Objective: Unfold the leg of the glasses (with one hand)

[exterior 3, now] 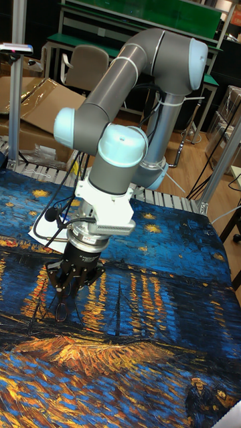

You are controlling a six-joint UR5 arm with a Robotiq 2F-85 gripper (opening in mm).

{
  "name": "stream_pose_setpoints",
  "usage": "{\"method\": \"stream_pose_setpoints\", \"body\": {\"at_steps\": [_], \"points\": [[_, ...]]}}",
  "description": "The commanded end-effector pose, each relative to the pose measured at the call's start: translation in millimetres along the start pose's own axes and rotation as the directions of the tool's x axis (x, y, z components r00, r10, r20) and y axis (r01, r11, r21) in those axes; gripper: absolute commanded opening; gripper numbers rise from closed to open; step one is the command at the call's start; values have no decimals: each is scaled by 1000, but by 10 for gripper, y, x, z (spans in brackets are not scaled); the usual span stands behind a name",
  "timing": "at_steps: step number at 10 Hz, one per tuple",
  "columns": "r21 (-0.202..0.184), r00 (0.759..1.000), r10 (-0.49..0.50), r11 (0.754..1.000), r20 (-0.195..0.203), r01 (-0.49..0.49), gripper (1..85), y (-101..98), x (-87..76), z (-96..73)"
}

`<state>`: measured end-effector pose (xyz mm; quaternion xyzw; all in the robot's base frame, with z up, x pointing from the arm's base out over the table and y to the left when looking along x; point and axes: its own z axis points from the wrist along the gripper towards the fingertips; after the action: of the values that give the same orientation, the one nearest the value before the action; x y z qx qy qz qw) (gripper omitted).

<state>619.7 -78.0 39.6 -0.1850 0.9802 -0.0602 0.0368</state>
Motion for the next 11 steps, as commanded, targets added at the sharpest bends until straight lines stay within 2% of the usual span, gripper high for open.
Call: {"method": "stream_pose_setpoints", "body": {"at_steps": [1,3,5,8,11], "points": [[-15,1000,5,1000,16,-5,323,3,-62,55],[-19,1000,3,1000,22,-2,320,1,-79,80],[-15,1000,12,1000,24,-11,273,-11,-82,82],[3,999,18,1000,48,-18,210,-61,-138,83],[5,998,21,1000,59,-21,193,-51,-170,88]]}}
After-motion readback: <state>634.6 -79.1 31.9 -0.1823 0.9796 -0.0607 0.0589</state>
